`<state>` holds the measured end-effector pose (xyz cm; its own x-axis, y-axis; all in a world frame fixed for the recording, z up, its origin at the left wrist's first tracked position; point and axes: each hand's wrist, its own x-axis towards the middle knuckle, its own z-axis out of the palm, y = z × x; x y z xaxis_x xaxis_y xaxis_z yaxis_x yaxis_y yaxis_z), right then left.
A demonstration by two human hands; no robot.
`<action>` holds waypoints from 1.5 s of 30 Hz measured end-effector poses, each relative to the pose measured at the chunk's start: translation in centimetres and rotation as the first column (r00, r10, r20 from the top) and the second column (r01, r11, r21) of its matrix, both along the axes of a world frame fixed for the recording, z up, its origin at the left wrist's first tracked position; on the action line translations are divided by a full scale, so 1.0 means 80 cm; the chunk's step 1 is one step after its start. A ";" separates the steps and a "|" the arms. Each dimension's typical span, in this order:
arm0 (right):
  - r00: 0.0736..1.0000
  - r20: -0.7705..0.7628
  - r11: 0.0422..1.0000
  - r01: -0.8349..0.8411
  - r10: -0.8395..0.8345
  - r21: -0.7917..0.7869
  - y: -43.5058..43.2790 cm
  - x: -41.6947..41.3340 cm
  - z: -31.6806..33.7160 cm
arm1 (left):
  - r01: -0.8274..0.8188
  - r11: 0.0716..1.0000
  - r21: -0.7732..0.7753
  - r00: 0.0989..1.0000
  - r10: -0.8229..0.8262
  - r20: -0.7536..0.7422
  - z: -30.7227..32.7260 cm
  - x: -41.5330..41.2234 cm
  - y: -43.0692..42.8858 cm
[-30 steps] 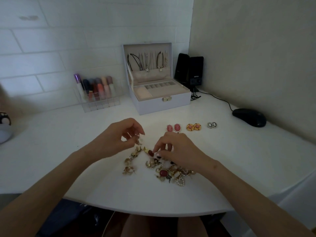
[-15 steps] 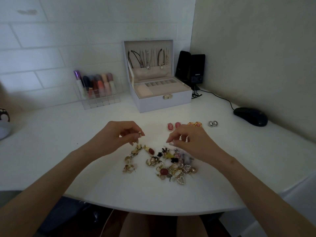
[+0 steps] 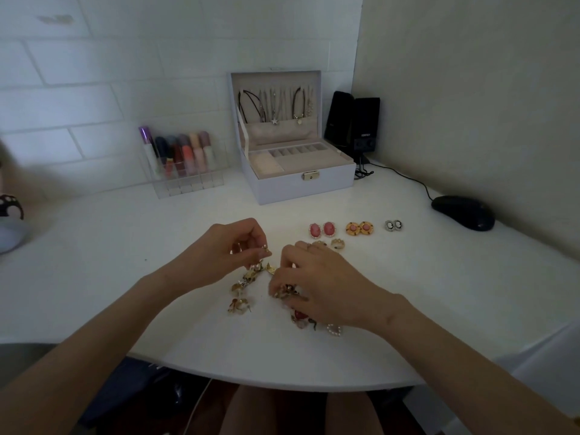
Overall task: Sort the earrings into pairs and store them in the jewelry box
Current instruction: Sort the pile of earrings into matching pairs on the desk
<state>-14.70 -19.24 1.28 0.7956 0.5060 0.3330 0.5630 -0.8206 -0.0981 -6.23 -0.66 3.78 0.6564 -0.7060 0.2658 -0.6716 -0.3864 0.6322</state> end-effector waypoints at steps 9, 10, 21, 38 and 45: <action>1.000 -0.013 0.994 -0.015 0.013 -0.106 0.008 0.015 0.000 | -0.019 1.000 -0.010 0.999 0.019 -0.047 -0.005 0.002 0.006; 1.000 -0.010 0.995 -0.015 0.014 -0.102 0.008 0.016 -0.001 | -0.019 1.000 -0.008 0.999 0.019 -0.045 -0.005 0.002 0.006; 0.896 -0.442 0.714 0.281 0.044 0.641 -0.004 0.015 0.014 | 0.061 0.994 0.095 0.996 -0.054 -0.073 -0.016 0.003 -0.003; 0.928 -0.363 0.890 0.234 -0.085 0.391 -0.004 0.013 0.015 | -0.042 0.999 0.031 0.999 0.041 0.023 -0.009 0.008 0.000; 0.976 -0.097 0.979 0.202 -0.197 0.039 0.014 0.015 0.000 | -0.067 0.998 0.008 0.997 0.067 0.035 -0.008 0.006 -0.003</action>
<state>-13.47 -18.08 1.27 0.9073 0.3192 0.2737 0.3752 -0.9085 -0.1842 -5.74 -0.88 3.11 0.6930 -0.6630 0.2831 -0.6653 -0.4369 0.6054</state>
